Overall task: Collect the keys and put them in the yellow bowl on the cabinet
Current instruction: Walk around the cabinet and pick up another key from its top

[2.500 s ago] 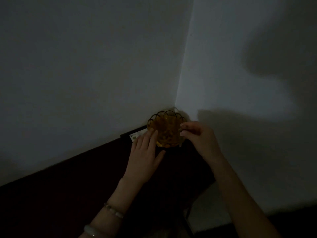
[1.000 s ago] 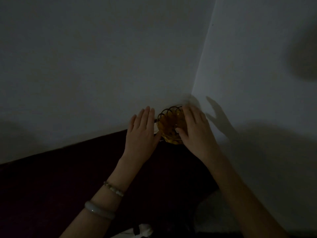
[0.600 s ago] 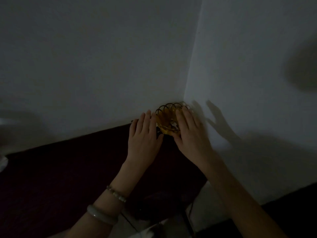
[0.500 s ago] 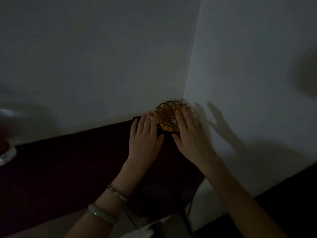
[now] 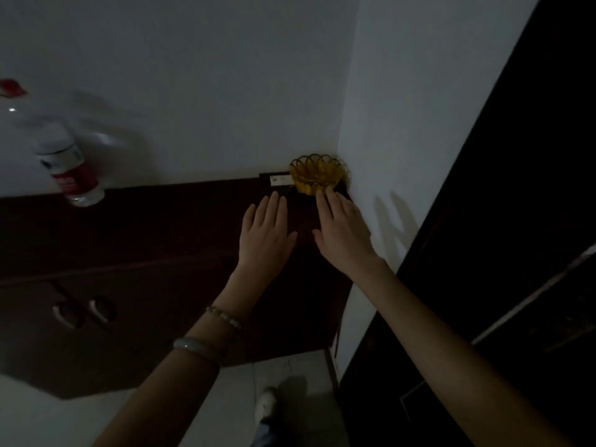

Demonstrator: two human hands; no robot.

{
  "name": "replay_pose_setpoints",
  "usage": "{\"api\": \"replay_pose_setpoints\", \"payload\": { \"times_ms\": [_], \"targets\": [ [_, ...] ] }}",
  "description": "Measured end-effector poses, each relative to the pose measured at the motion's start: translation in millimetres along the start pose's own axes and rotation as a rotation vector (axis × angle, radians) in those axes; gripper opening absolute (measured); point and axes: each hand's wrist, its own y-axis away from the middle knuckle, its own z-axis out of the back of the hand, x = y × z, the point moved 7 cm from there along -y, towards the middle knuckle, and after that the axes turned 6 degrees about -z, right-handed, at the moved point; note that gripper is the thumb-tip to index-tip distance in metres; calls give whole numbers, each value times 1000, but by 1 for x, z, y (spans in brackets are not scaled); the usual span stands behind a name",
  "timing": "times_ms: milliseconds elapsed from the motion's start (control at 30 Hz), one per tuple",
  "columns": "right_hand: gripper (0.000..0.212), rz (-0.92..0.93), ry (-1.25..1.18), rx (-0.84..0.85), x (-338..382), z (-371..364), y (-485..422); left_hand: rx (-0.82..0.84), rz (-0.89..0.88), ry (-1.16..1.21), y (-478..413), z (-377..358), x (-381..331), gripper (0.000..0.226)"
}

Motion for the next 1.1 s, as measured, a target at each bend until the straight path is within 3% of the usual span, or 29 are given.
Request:
{"api": "replay_pose_setpoints", "payload": {
  "times_ms": [500,1100],
  "targets": [
    [73,82,8,-5,64,47,91,1,97,-85,116,76,-3,70],
    [70,99,-8,8,172,103,267,32,151,-83,314,177,0,68]
  ]
}}
